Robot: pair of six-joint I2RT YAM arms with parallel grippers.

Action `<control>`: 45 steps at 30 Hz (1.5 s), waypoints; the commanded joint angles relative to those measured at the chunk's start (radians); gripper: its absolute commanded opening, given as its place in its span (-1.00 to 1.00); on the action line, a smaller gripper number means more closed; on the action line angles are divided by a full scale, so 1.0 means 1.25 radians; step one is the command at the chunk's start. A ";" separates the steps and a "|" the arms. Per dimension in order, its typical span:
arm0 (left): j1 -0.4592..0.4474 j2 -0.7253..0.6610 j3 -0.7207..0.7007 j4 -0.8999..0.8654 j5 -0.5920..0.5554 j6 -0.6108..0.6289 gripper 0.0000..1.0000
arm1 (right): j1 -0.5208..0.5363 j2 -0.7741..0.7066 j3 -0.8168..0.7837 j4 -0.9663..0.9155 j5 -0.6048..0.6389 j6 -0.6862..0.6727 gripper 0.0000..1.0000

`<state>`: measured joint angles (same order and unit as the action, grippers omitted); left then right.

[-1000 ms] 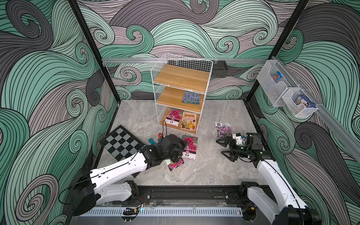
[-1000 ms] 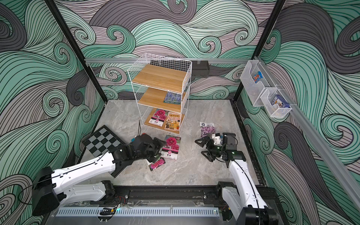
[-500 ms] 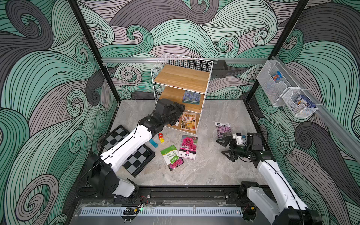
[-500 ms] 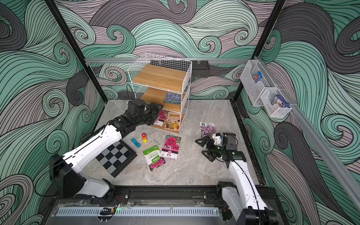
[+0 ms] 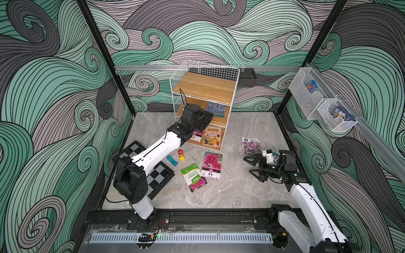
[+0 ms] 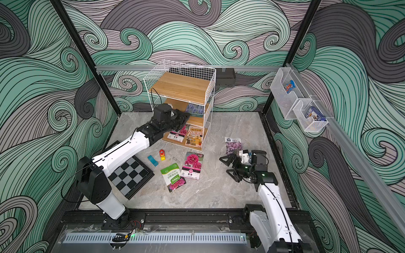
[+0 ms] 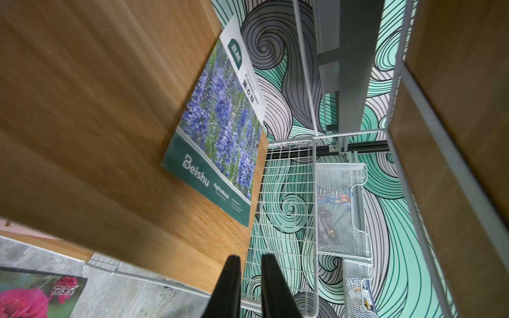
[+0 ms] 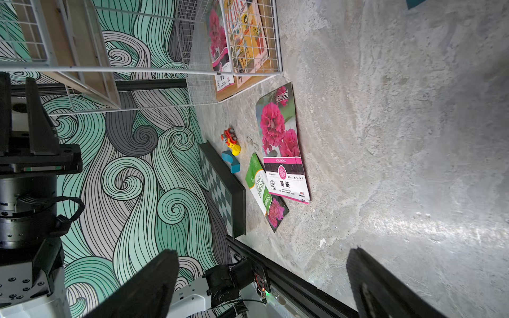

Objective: Take the seed bag off the shelf
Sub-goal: Place the seed packet at the center of the board, then pick up the seed packet from the shelf.

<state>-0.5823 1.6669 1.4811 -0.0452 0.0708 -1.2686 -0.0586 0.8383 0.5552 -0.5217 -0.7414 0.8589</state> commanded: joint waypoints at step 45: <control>0.051 0.252 0.206 0.281 -0.050 0.025 -0.69 | -0.003 0.058 -0.002 -0.051 -0.013 -0.079 0.99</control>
<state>-0.5320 1.9755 1.6859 0.2565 0.0048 -1.2282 -0.0586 0.9009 0.5549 -0.5728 -0.7567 0.7868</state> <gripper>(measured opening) 0.156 0.993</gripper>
